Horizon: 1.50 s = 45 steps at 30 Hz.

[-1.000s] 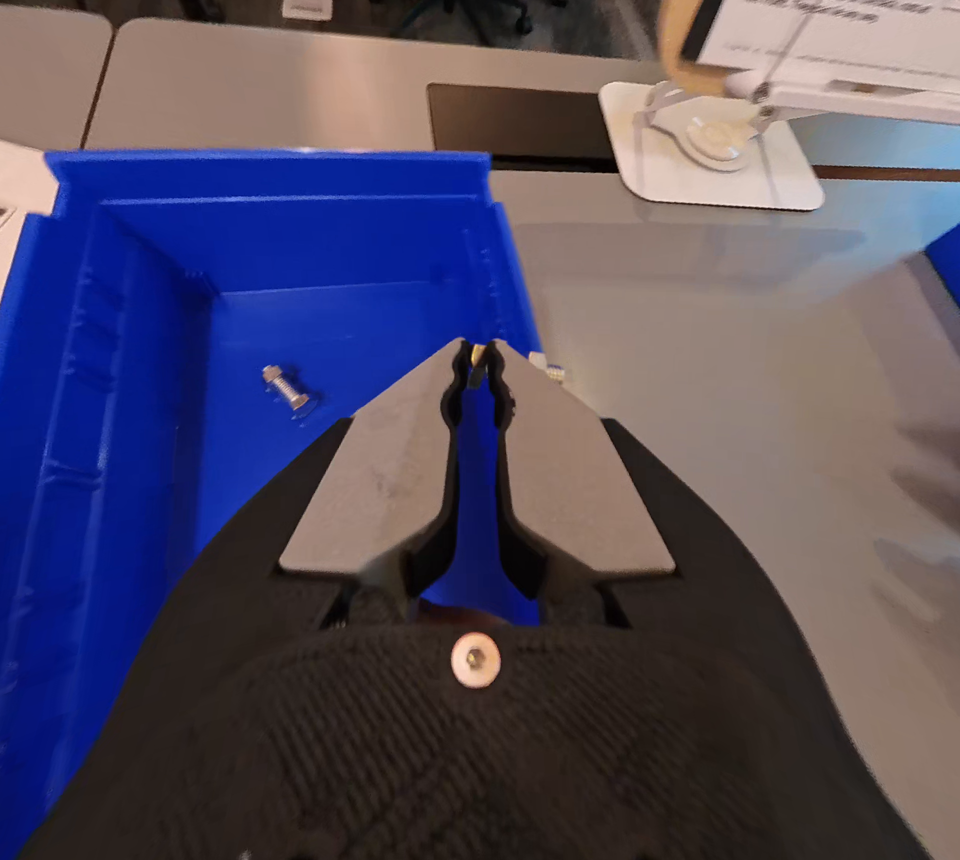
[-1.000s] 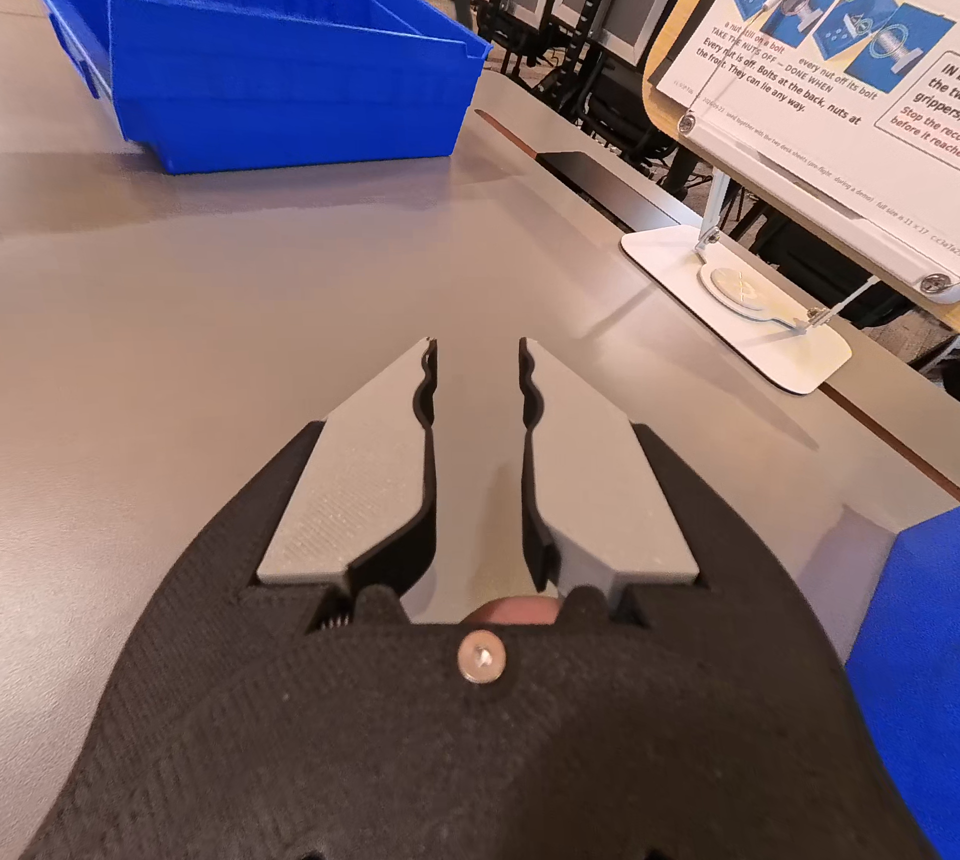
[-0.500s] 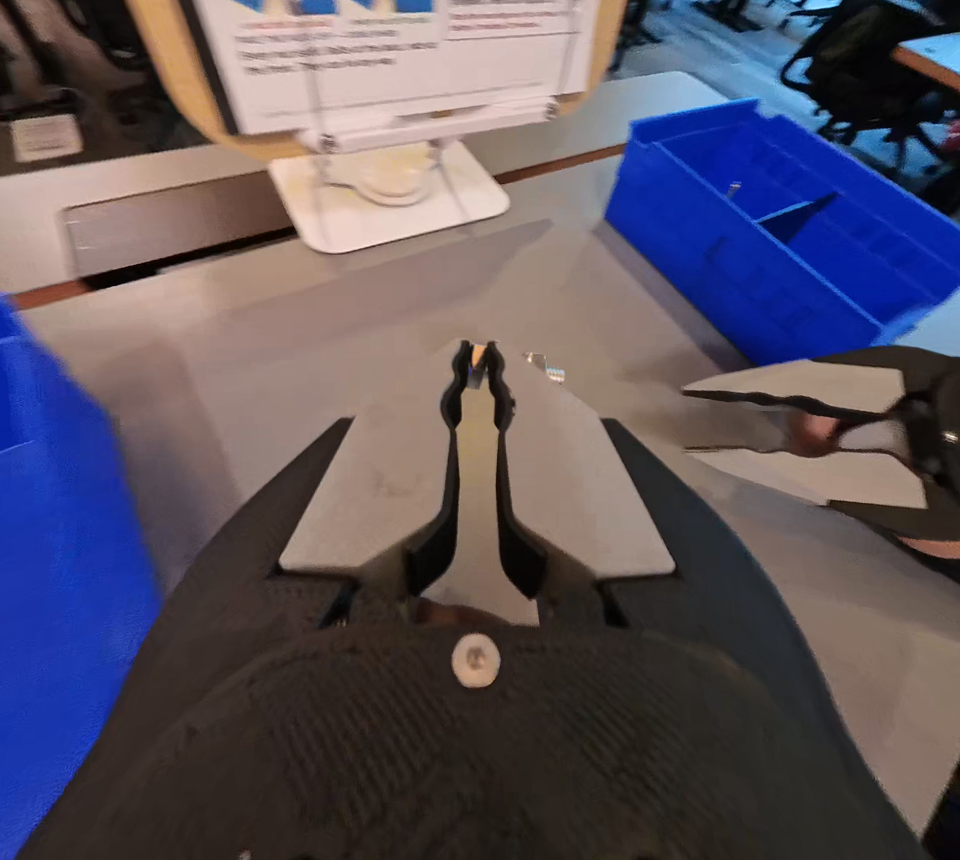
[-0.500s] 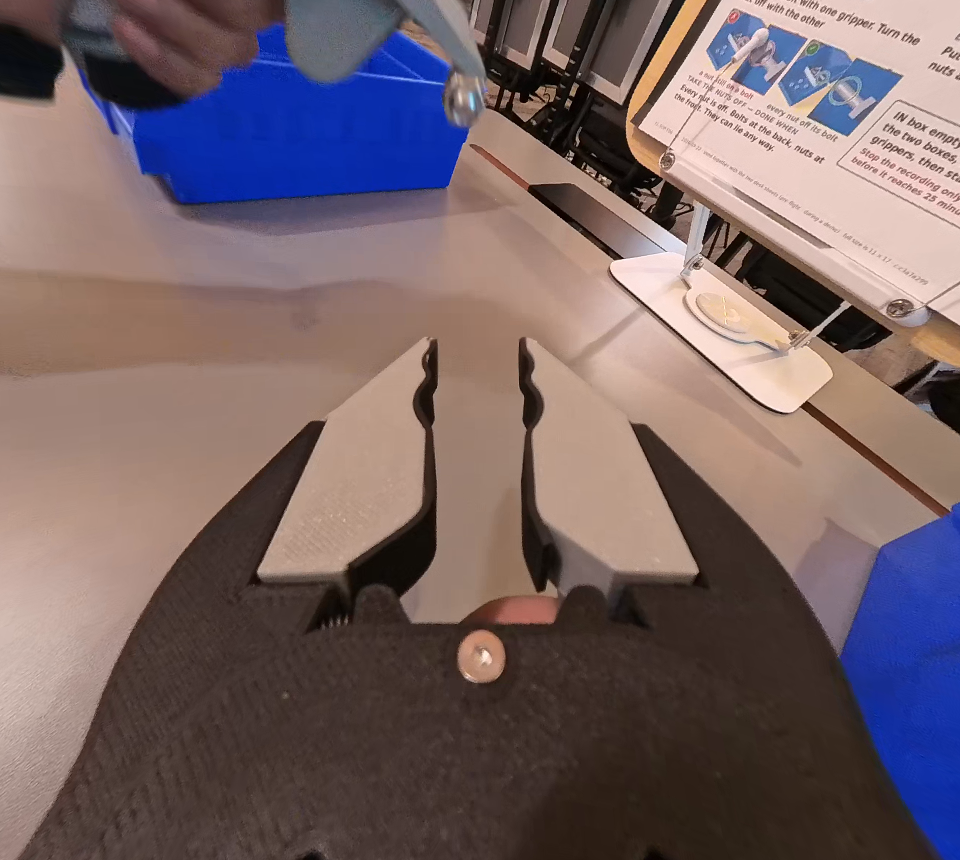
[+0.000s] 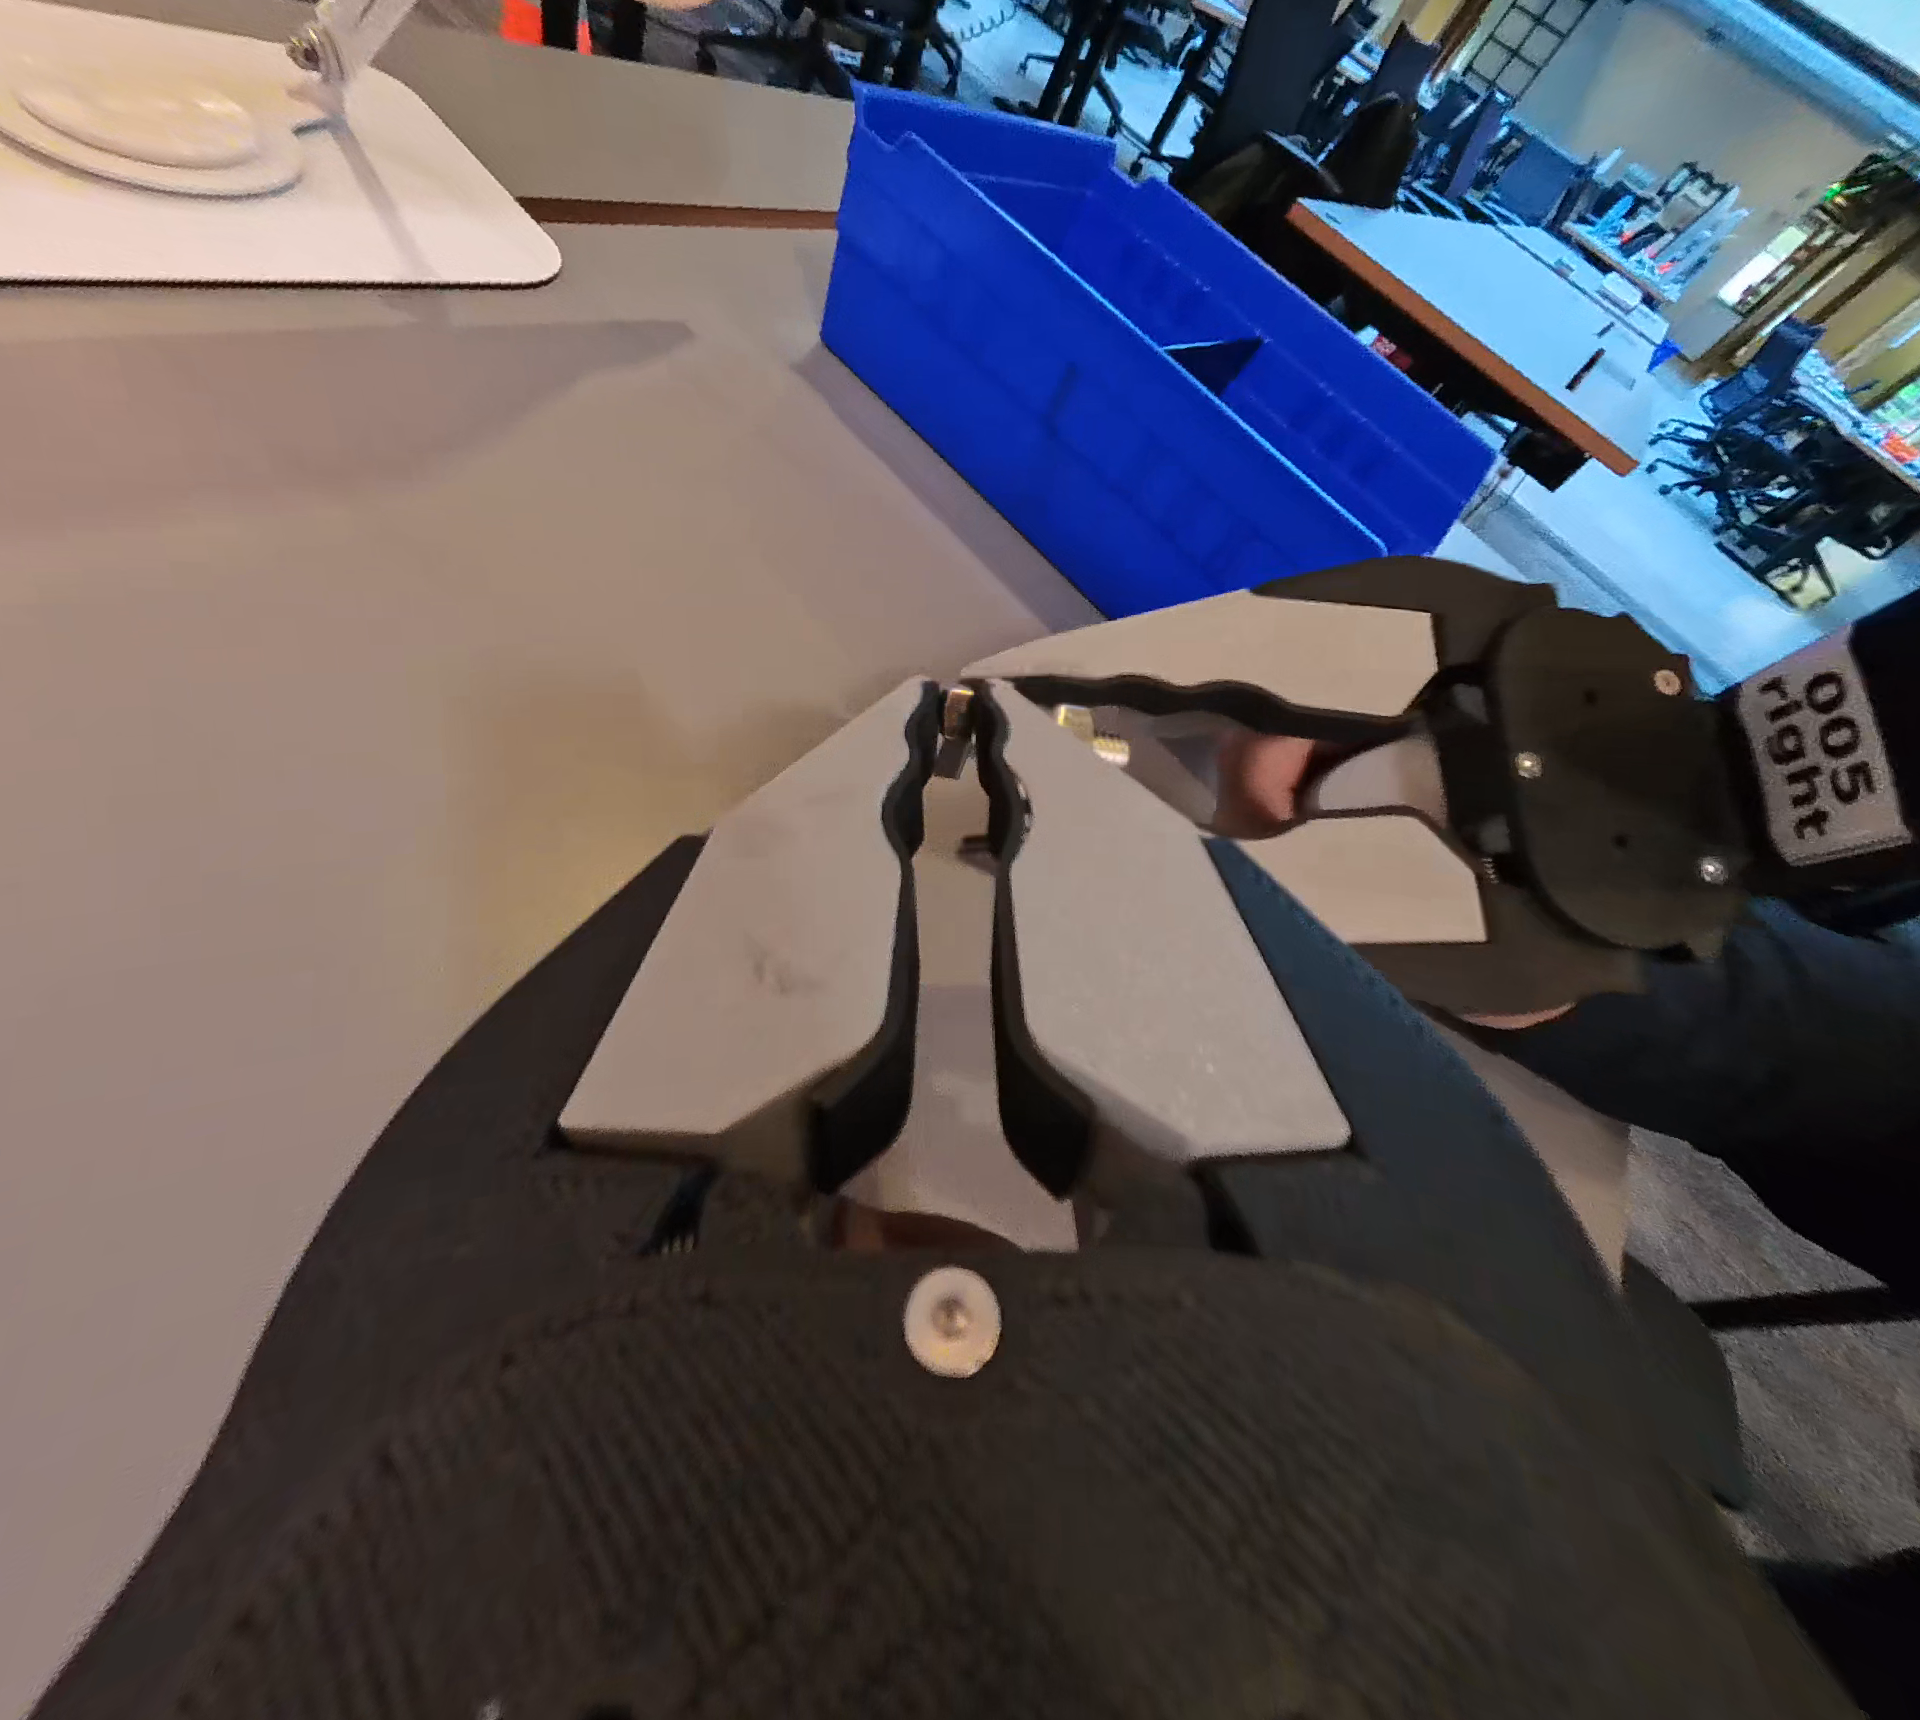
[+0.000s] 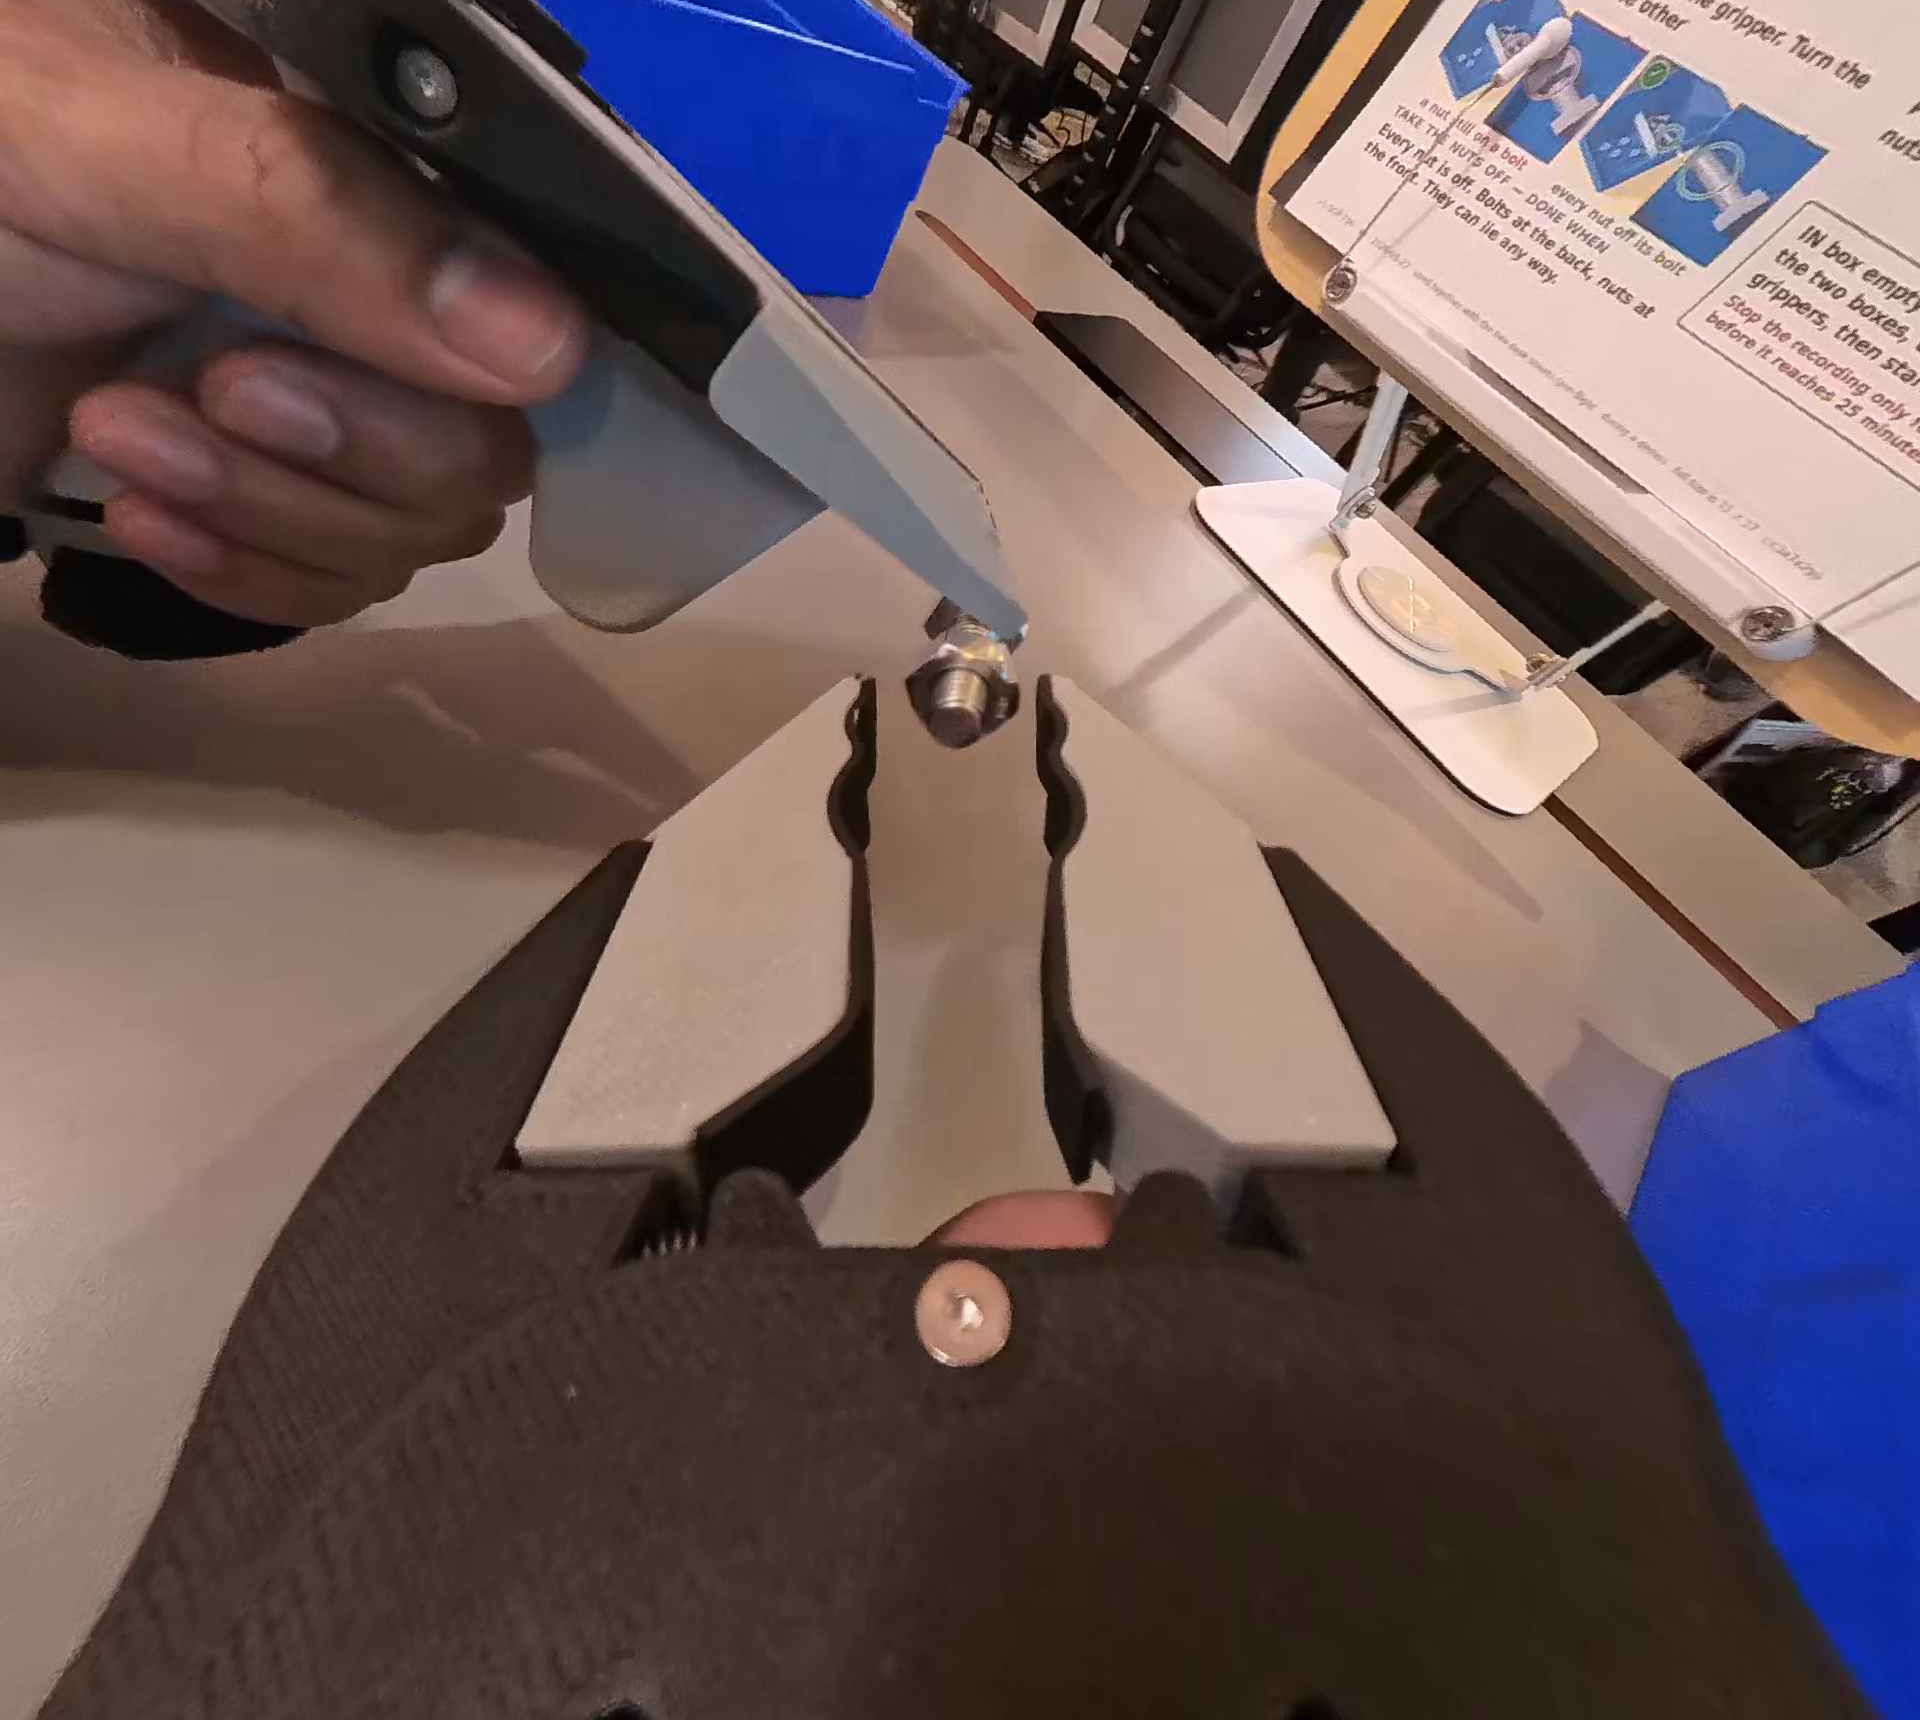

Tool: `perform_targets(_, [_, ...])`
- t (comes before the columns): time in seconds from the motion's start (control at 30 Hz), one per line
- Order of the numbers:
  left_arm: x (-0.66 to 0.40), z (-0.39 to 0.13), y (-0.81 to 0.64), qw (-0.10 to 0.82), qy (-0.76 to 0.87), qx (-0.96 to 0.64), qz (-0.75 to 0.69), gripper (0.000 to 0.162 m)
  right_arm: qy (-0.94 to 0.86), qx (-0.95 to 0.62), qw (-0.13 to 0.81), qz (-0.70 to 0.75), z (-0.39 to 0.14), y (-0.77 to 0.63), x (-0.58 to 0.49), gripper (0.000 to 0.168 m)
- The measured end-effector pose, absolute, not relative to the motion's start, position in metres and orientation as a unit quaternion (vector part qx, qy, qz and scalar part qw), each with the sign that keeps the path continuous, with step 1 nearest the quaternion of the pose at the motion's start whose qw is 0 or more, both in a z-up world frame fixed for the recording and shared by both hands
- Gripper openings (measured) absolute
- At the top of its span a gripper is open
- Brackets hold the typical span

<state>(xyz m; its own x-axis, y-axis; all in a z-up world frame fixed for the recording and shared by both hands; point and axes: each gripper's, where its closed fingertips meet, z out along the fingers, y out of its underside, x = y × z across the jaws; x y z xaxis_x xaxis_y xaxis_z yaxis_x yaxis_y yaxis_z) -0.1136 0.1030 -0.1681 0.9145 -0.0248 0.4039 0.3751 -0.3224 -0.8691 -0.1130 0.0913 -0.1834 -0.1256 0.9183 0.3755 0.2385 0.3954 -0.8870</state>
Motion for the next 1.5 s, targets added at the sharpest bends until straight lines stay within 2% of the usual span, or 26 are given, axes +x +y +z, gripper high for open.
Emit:
perform_targets(0.07, [-0.114, -0.17, 0.102, 0.568, -0.111, -0.797, -0.173, 0.004, -0.67, -0.426, 0.507, 0.335, -0.183, 0.09, -0.114, 0.018])
perform_targets(0.17, [-0.113, -0.169, 0.101, 0.571, -0.111, -0.795, -0.174, 0.004, -0.669, -0.412, 0.528, 0.322, -0.178, 0.09, -0.113, 0.015])
perform_targets(0.37, [-0.114, -0.173, 0.101, 0.566, -0.115, -0.799, -0.167, 0.004, -0.67, -0.403, 0.543, 0.306, -0.176, 0.091, -0.113, 0.022])
perform_targets(0.47, [-0.116, -0.176, 0.101, 0.563, -0.118, -0.801, -0.166, 0.004, -0.676, -0.404, 0.535, 0.307, -0.18, 0.09, -0.113, 0.015])
perform_targets(1.27, [-0.121, -0.18, 0.099, 0.558, -0.121, -0.802, -0.173, 0.004, -0.697, -0.398, 0.517, 0.298, -0.183, 0.088, -0.109, 0.014])
perform_targets(1.3, [-0.121, -0.18, 0.098, 0.557, -0.115, -0.804, -0.172, 0.006, -0.7, -0.4, 0.509, 0.301, -0.183, 0.089, -0.108, 0.014])
perform_targets(1.37, [-0.13, -0.179, 0.094, 0.558, -0.107, -0.811, -0.141, 0.023, -0.703, -0.411, 0.488, 0.314, -0.185, 0.091, -0.107, 0.014])
perform_targets(1.5, [-0.133, -0.174, 0.081, 0.563, -0.026, -0.822, -0.082, 0.024, -0.7, -0.448, 0.428, 0.354, -0.189, 0.097, -0.104, 0.014])
